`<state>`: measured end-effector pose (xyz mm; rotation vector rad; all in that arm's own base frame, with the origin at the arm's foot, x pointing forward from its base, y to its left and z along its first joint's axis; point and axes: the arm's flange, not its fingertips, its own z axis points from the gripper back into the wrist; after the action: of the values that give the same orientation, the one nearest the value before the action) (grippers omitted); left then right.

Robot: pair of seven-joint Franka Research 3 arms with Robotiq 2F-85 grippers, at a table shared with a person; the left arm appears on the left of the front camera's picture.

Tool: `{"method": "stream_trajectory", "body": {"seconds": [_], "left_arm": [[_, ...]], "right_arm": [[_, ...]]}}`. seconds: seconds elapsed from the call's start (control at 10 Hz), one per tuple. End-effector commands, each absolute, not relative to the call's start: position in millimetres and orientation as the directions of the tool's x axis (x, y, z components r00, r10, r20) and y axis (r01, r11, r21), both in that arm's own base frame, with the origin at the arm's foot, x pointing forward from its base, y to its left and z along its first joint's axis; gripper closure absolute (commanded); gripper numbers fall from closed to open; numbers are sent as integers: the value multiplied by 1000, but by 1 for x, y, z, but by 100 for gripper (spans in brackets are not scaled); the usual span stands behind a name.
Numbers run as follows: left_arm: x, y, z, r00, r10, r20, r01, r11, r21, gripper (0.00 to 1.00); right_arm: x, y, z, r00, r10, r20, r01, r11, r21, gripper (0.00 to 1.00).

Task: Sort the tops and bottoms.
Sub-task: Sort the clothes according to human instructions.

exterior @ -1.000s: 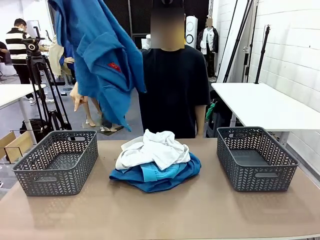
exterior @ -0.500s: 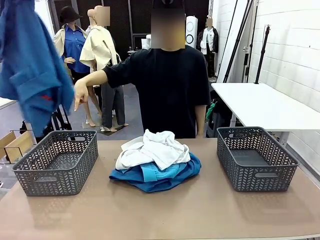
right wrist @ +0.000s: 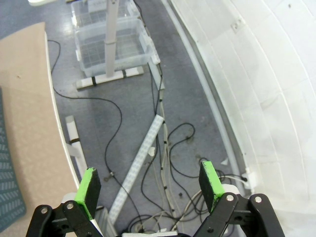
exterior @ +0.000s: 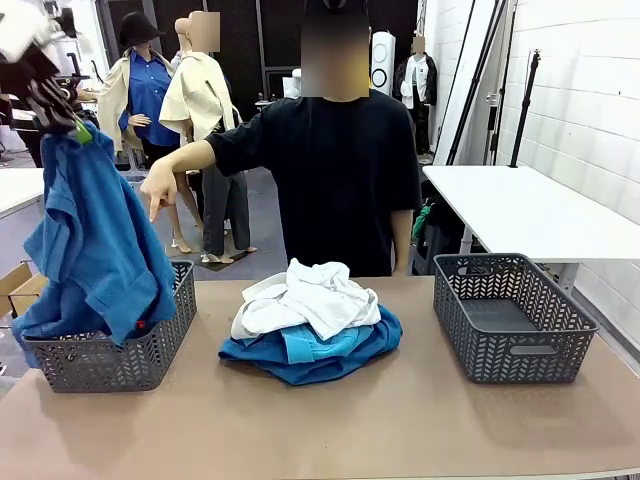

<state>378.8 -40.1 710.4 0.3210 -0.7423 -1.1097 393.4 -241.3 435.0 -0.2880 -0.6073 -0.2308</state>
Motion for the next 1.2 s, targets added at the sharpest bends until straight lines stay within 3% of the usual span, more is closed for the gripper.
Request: {"method": "stream_trajectory", "body": {"seconds": [0.0, 0.1, 0.5, 0.8, 1.1], "left_arm": [[378, -38, 712, 291, -863, 412, 627, 498, 600, 100], [379, -40, 710, 240, -894, 378, 691, 431, 580, 100], [381, -42, 703, 241, -892, 384, 690, 435, 578, 100], [441, -35, 640, 278, -889, 363, 781, 429, 453, 100], [457, -17, 586, 345, -913, 216, 795, 407, 451, 100]], "right_arm": [[395, -240, 435, 798, -124, 590, 293, 935, -199, 0], [395, -240, 435, 798, -124, 590, 293, 935, -199, 0], [395, -240, 435, 798, -124, 590, 293, 935, -199, 0], [395, -240, 435, 798, -124, 590, 293, 935, -199, 0], [395, -240, 435, 798, -124, 590, 293, 935, -199, 0]]}}
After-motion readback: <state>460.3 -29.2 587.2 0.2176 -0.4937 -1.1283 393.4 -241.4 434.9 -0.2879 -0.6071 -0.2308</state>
